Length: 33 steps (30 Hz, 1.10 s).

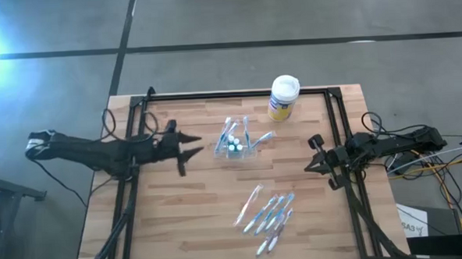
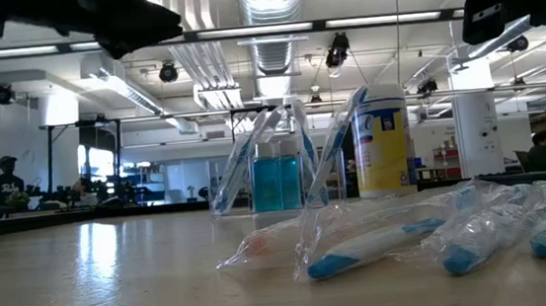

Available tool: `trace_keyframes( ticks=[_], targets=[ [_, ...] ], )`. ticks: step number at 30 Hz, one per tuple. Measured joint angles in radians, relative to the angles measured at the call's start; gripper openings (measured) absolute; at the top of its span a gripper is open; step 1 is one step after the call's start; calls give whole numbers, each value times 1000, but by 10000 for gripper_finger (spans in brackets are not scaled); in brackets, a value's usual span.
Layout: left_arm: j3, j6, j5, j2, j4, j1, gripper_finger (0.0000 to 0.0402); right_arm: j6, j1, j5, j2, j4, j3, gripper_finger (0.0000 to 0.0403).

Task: Pick & Place toothbrushing station
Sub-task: Put the blue toothbrush into the transparent organizer

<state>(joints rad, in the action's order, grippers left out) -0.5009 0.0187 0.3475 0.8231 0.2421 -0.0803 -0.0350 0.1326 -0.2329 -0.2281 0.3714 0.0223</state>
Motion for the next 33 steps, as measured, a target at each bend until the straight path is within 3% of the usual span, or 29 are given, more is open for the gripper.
trace_keyframes(
  ticks=[2,4,8,10,14,16,22,26,28,33],
  targets=[
    [-65,53,181,52,-60,-3,156,6,0,0,0,0,0,8],
    [-105,49,293,106,-81,-7,153,7,0,0,0,0,0,8],
    [-156,2,277,193,-60,-10,146,9,0,0,-1,0,0,8],
    [-174,-28,128,219,-51,-7,142,9,0,0,-3,-1,0,8],
    [-174,-39,-452,244,82,15,132,9,0,-1,-3,-6,0,8],
    [-170,10,-529,239,154,21,127,14,0,-1,-3,-10,0,8],
    [-165,11,-446,214,75,24,115,29,0,-1,-3,-9,0,8],
    [-163,51,-50,189,-116,22,112,29,0,-1,-3,-10,0,8],
    [-146,66,55,188,-146,20,112,27,0,-1,-4,-9,0,8],
    [-122,46,-15,183,-141,18,100,0,0,-1,-5,-30,-1,8]
  ],
)
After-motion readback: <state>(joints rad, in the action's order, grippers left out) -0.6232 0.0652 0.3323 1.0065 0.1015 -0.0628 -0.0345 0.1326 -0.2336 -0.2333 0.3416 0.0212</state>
